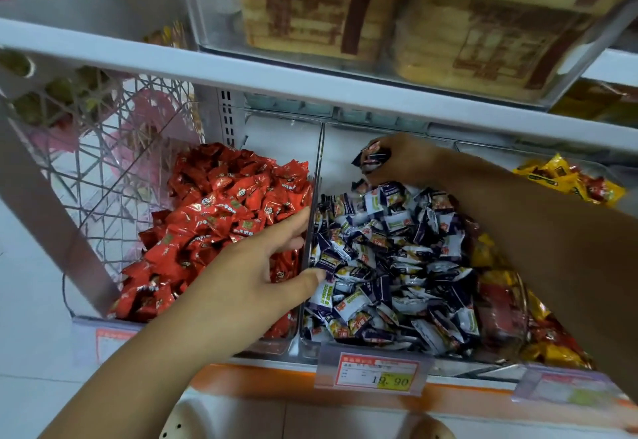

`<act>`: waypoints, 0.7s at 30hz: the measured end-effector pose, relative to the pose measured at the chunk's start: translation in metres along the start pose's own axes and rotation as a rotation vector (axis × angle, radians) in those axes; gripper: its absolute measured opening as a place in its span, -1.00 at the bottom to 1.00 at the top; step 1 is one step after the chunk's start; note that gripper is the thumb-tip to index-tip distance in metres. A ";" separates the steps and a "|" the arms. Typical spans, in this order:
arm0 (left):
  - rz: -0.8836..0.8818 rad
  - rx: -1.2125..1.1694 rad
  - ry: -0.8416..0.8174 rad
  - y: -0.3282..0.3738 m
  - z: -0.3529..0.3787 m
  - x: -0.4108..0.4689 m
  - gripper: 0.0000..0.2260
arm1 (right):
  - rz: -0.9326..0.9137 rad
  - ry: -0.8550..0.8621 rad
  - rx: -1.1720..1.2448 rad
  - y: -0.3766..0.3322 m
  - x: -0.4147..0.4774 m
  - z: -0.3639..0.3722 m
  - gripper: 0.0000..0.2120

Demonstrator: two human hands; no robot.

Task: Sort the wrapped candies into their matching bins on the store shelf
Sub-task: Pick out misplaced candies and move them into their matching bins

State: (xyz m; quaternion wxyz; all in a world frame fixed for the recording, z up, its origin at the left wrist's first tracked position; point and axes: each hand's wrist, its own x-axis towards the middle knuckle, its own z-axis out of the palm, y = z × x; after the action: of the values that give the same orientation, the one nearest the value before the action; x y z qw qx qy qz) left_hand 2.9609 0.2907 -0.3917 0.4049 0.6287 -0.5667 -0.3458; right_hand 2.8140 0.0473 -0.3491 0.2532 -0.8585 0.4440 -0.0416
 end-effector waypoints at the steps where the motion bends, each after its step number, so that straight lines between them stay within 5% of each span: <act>1: -0.003 -0.001 0.000 0.000 0.000 0.000 -0.39 | 0.006 0.015 0.002 0.003 -0.001 -0.004 -0.80; 10: -0.024 0.027 0.013 -0.001 0.001 -0.001 -0.38 | -0.076 0.084 -0.235 0.004 -0.008 -0.007 -0.69; 14: -0.026 0.023 -0.001 -0.002 0.001 0.000 -0.37 | -0.029 -0.108 0.174 -0.006 -0.018 -0.012 -0.43; 18: -0.017 0.015 -0.001 -0.002 0.001 0.001 -0.37 | -0.052 -0.115 -0.324 -0.001 -0.013 -0.019 -0.63; 21: -0.024 0.026 0.008 -0.001 0.002 0.000 -0.40 | 0.162 -0.394 -0.538 0.003 -0.004 -0.008 -0.39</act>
State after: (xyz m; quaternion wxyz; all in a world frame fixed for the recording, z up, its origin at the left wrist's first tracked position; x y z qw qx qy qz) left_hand 2.9594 0.2905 -0.3940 0.3949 0.6420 -0.5621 -0.3406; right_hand 2.8070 0.0458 -0.3427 0.1011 -0.8479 0.4484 0.2640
